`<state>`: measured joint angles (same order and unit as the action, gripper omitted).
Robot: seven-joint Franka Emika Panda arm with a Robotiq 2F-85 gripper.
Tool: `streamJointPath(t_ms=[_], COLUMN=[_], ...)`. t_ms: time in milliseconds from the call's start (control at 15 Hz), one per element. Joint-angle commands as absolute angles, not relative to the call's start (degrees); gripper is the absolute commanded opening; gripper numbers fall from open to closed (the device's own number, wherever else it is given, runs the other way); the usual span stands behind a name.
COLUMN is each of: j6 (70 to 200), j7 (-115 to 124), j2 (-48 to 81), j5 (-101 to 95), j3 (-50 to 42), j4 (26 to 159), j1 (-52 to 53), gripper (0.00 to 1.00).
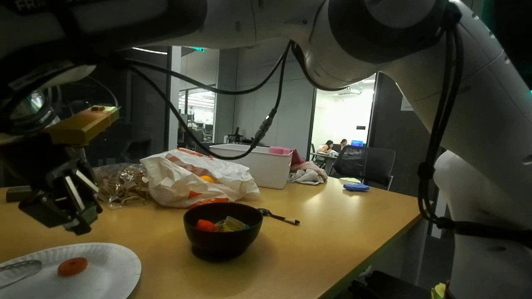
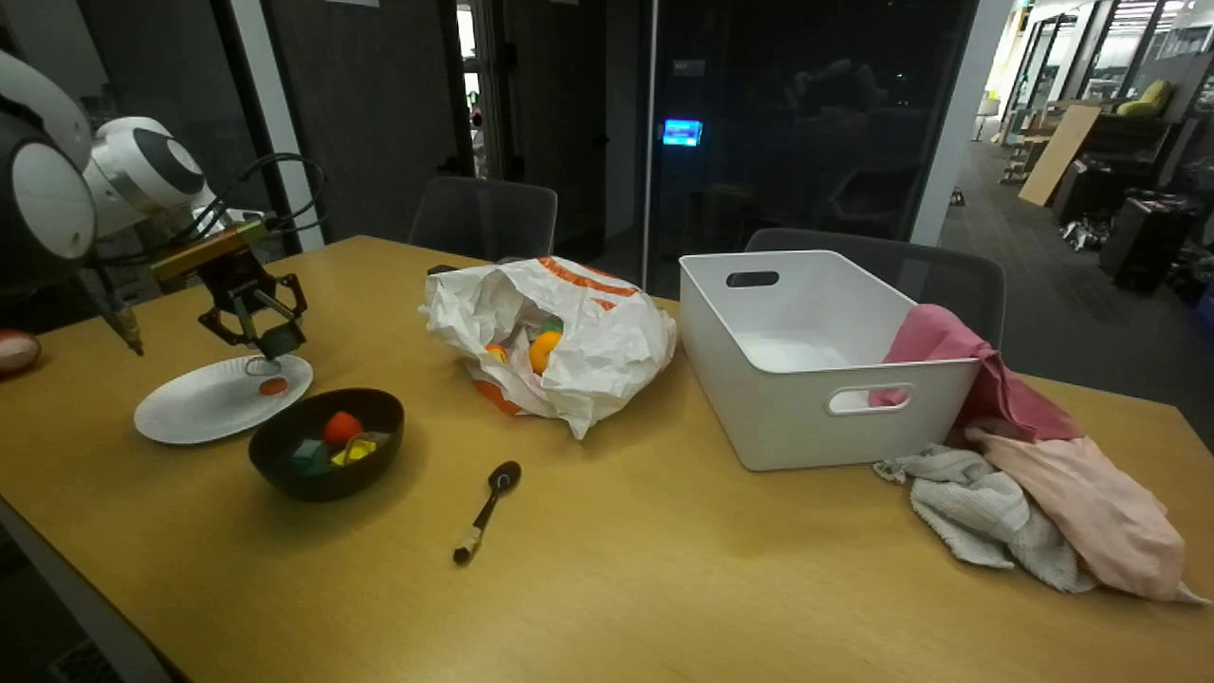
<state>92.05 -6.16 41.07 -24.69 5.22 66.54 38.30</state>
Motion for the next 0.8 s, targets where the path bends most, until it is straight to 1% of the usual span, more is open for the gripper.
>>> streamJointPath(t_ms=[0, 267, 600, 667, 733], j6=[87.9, 83.2, 83.3, 83.6, 84.2], j7=[-0.3, 6.3, 11.5, 12.5, 12.9], j2=[35.0, 27.5, 18.3, 17.2, 16.1], j5=[-23.4, -18.1, -12.9, -13.6, -13.1], j3=[3.5, 2.8, 0.8, 4.0, 4.1], j4=[70.6, 77.0, 88.4, 90.4, 92.8], j1=[37.0, 33.6, 28.6, 24.8, 23.4], gripper=[0.26, 0.26, 0.26, 0.26, 0.26])
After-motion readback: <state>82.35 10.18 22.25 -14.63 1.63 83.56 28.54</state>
